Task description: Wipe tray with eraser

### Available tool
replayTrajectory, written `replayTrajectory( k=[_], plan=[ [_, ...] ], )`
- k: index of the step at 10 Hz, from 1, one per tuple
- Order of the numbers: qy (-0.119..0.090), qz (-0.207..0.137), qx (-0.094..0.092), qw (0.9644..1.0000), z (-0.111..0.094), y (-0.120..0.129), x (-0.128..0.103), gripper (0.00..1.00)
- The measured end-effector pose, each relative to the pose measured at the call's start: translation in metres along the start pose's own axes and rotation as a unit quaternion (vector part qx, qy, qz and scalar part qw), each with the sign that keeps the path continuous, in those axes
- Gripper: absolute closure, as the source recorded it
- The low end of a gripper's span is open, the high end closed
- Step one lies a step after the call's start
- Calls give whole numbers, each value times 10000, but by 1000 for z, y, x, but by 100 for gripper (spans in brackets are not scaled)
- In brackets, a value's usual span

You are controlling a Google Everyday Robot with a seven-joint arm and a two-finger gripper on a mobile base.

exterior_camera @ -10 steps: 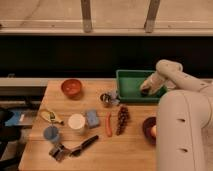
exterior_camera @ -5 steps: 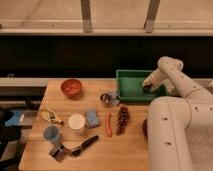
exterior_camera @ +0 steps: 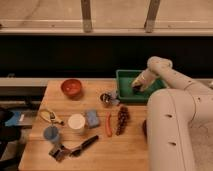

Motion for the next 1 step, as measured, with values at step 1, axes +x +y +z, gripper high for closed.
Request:
replayTrajectory(
  k=[1],
  plan=[
    [-11,21,21,10000,-1,0,3,100]
  ],
)
